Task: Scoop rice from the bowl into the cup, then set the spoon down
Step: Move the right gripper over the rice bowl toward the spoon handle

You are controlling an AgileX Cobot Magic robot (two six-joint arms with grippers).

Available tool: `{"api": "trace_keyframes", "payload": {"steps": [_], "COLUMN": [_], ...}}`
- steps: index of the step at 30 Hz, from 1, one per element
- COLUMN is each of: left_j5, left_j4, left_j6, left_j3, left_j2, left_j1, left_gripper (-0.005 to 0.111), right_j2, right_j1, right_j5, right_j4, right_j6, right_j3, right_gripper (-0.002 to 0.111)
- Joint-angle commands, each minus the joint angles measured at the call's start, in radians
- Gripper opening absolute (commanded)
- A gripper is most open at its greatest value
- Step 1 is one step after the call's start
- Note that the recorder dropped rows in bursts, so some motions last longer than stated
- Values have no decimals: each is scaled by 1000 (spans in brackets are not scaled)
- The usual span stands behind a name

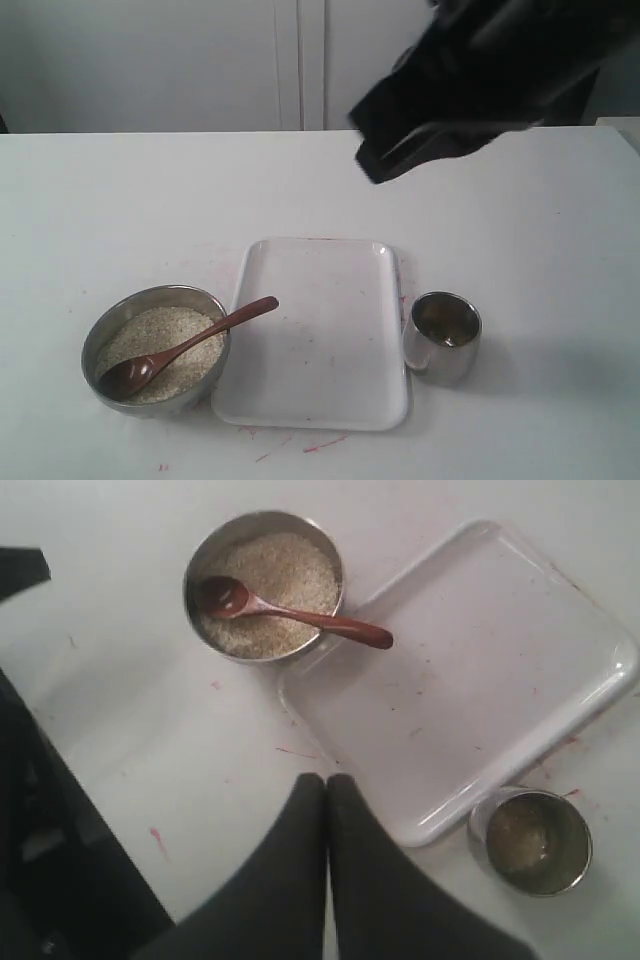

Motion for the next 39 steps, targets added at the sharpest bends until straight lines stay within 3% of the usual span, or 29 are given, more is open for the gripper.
{"api": "trace_keyframes", "payload": {"steps": [1, 8, 26, 29, 36, 39], "left_j5": [3, 3, 3, 3, 3, 3], "left_j4": [-11, -11, -11, -11, -11, -11], "left_j6": [-2, -2, -2, -2, -2, -2], "left_j3": [-7, -7, -7, -7, -7, -7], "left_j2": [1, 1, 1, 1, 1, 1], "left_j1": [-7, -7, -7, -7, -7, -7], "left_gripper": [14, 14, 14, 14, 14, 14], "right_j2": [137, 354, 514, 518, 537, 557], "right_j1": [158, 262, 262, 262, 262, 262], "right_j5": [11, -61, -234, -237, -240, -256], "right_j4": [-200, -230, -278, -278, -278, -278], "right_j6": [47, -205, -550, -595, -704, -768], "right_j3": [-73, -118, -122, -122, -122, -122], "right_gripper": [0, 0, 2, 11, 45, 52]}}
